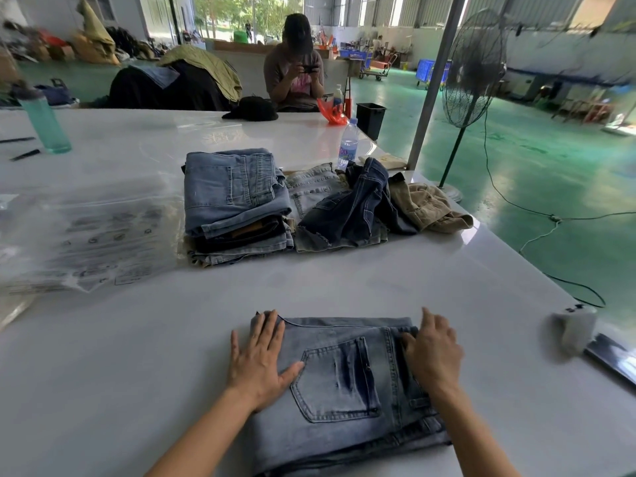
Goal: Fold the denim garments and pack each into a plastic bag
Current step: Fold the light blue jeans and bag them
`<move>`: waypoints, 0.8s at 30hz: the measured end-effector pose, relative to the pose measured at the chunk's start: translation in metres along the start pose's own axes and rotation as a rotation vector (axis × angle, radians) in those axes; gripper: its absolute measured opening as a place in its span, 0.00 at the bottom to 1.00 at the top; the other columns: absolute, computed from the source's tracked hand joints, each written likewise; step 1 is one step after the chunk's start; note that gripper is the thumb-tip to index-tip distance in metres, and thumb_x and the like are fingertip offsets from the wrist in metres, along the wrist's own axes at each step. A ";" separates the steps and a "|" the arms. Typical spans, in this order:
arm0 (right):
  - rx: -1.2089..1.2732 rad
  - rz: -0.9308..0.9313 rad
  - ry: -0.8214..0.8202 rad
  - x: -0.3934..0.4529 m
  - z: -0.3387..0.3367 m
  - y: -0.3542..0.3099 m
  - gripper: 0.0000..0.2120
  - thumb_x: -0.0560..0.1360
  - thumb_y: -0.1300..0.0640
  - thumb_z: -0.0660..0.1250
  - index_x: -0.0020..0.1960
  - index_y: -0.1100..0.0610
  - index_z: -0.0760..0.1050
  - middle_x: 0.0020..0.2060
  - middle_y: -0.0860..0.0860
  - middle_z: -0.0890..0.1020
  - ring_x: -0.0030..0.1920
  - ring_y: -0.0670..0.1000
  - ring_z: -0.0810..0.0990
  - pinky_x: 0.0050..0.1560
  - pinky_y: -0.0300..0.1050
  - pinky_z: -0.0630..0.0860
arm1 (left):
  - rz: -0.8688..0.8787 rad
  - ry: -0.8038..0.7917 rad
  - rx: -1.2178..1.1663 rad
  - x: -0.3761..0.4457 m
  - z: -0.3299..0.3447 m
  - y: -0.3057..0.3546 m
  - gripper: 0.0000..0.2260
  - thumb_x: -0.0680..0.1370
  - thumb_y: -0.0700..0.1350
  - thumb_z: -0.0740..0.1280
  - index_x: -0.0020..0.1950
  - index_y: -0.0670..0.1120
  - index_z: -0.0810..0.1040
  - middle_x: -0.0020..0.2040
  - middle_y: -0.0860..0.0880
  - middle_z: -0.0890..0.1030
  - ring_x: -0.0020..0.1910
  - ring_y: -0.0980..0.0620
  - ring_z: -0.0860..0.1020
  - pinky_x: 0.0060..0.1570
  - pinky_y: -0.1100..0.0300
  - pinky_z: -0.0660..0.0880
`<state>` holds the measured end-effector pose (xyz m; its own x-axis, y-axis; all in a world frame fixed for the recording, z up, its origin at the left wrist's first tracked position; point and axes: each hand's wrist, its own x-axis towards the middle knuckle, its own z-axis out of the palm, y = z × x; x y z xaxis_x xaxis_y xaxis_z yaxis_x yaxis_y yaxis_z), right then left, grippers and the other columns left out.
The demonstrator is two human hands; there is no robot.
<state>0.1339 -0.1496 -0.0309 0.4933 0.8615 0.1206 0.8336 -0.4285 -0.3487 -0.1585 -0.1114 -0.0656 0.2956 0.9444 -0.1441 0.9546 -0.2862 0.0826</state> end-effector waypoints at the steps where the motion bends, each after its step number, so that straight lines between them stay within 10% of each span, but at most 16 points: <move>1: -0.109 -0.095 0.031 -0.001 0.002 -0.006 0.27 0.79 0.47 0.59 0.75 0.54 0.58 0.72 0.53 0.67 0.69 0.56 0.67 0.63 0.54 0.66 | -0.002 -0.012 0.007 0.001 0.002 0.000 0.39 0.73 0.72 0.39 0.72 0.50 0.27 0.71 0.51 0.23 0.71 0.48 0.25 0.68 0.38 0.31; 5: -0.111 -0.224 -0.352 0.007 0.022 -0.014 0.24 0.81 0.38 0.44 0.76 0.39 0.51 0.77 0.41 0.49 0.77 0.45 0.45 0.73 0.61 0.45 | -0.009 -0.027 0.009 0.004 0.002 0.000 0.40 0.72 0.72 0.39 0.74 0.49 0.30 0.72 0.51 0.25 0.71 0.50 0.26 0.69 0.38 0.34; 9: 0.063 0.025 -0.375 0.021 0.021 0.008 0.27 0.82 0.42 0.44 0.78 0.48 0.47 0.78 0.51 0.48 0.77 0.50 0.46 0.75 0.55 0.45 | -0.024 -0.072 0.022 -0.002 -0.013 0.005 0.38 0.75 0.70 0.42 0.76 0.49 0.33 0.73 0.51 0.27 0.73 0.50 0.28 0.69 0.39 0.33; 15: 0.117 0.101 -0.055 -0.029 0.015 0.031 0.32 0.78 0.39 0.54 0.74 0.59 0.60 0.69 0.61 0.68 0.69 0.61 0.66 0.67 0.53 0.65 | 0.130 0.086 -0.113 -0.062 0.010 0.017 0.36 0.71 0.73 0.34 0.73 0.56 0.33 0.72 0.58 0.26 0.72 0.54 0.26 0.63 0.46 0.20; 19: 0.040 0.123 -0.151 -0.047 0.014 0.030 0.29 0.77 0.38 0.57 0.70 0.56 0.65 0.60 0.59 0.77 0.58 0.61 0.77 0.50 0.51 0.73 | 0.123 0.005 -0.097 -0.078 0.015 0.012 0.30 0.77 0.68 0.43 0.75 0.59 0.37 0.72 0.55 0.28 0.75 0.53 0.33 0.72 0.42 0.38; 21: 0.085 0.135 -0.168 -0.041 0.011 0.030 0.28 0.77 0.39 0.59 0.68 0.57 0.67 0.60 0.59 0.78 0.58 0.60 0.78 0.48 0.50 0.73 | 0.214 0.129 -0.067 -0.083 -0.001 0.012 0.35 0.75 0.69 0.45 0.76 0.52 0.60 0.78 0.47 0.49 0.77 0.47 0.52 0.72 0.43 0.55; 24: 0.100 0.164 -0.143 -0.039 0.011 0.030 0.26 0.77 0.38 0.60 0.63 0.58 0.71 0.57 0.57 0.80 0.55 0.58 0.79 0.42 0.47 0.70 | 0.424 0.299 -0.132 -0.107 -0.001 0.002 0.30 0.74 0.69 0.53 0.53 0.48 0.84 0.59 0.46 0.81 0.58 0.46 0.79 0.54 0.47 0.77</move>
<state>0.1367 -0.1934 -0.0568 0.5737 0.8156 -0.0752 0.7132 -0.5425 -0.4439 -0.1877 -0.2129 -0.0495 0.6123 0.7610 0.2143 0.7356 -0.6477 0.1982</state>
